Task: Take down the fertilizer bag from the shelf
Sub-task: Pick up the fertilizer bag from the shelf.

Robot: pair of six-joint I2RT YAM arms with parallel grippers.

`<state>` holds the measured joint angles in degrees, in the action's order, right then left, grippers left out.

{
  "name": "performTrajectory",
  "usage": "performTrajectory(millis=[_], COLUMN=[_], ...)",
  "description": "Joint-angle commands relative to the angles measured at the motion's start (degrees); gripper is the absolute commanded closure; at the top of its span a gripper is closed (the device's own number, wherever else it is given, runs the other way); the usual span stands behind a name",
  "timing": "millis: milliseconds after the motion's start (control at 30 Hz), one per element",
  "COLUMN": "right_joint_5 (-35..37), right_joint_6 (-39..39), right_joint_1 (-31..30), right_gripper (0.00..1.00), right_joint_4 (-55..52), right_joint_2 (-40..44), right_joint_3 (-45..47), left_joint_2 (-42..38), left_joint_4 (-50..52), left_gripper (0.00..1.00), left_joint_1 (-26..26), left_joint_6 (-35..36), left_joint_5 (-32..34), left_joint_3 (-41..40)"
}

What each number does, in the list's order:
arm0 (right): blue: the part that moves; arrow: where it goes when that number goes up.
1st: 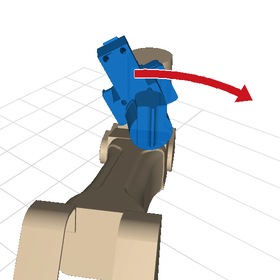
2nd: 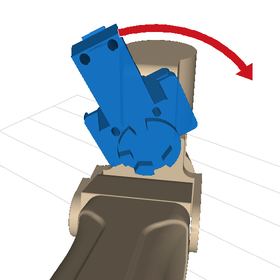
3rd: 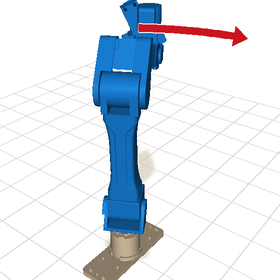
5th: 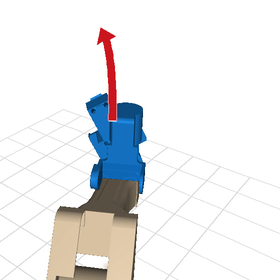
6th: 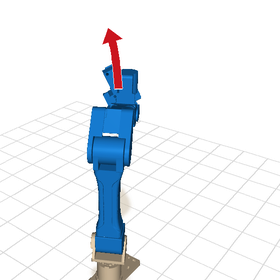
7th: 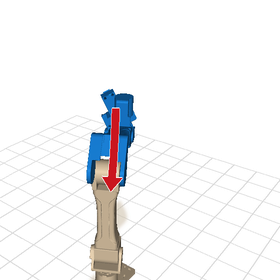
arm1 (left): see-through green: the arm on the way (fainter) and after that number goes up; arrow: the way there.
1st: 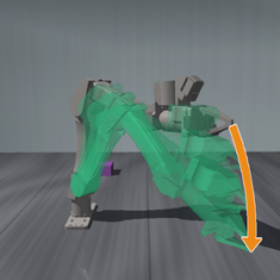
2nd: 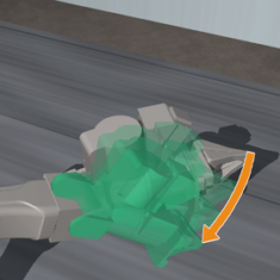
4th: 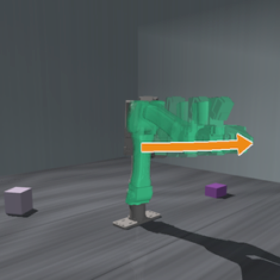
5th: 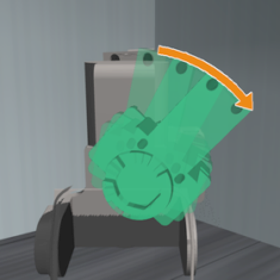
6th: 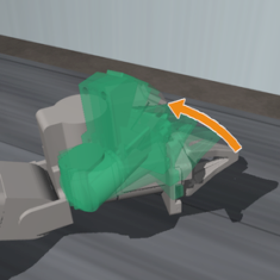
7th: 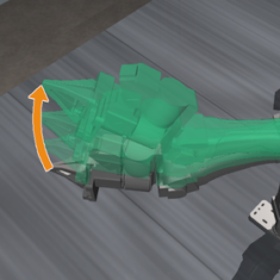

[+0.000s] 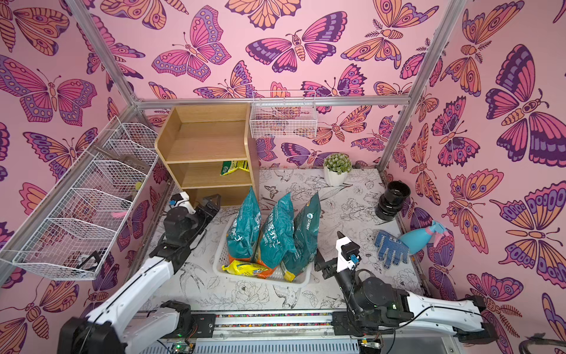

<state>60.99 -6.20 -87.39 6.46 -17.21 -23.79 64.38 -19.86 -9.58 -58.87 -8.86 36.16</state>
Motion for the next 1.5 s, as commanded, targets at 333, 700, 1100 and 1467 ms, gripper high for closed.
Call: performTrajectory(millis=[333,700,1100,1467], right_joint_5=[0.8,0.1,-0.4,-0.5], right_joint_6=[-0.6,-0.3,-0.9,-0.2], right_joint_1=[0.8,0.9,1.0,1.0], right_gripper=[0.12,0.12,0.11,0.11], right_joint_4=[1.1,0.2,1.1,0.1], right_joint_2=[-3.1,-1.9,-1.1,-1.7], right_joint_3=[0.0,0.2,0.7,0.1], left_joint_2=[16.7,36.4,41.3,37.6], left_joint_4=[-21.9,-43.6,-47.1,-21.8], left_gripper=[0.02,0.13,0.15,0.14], left_joint_1=[1.8,1.8,0.4,-1.1], left_joint_6=[-12.5,-30.8,-34.9,-31.3], left_joint_5=[-16.3,-19.6,-14.3,-3.5], left_joint_3=[8.3,14.5,15.9,22.2])
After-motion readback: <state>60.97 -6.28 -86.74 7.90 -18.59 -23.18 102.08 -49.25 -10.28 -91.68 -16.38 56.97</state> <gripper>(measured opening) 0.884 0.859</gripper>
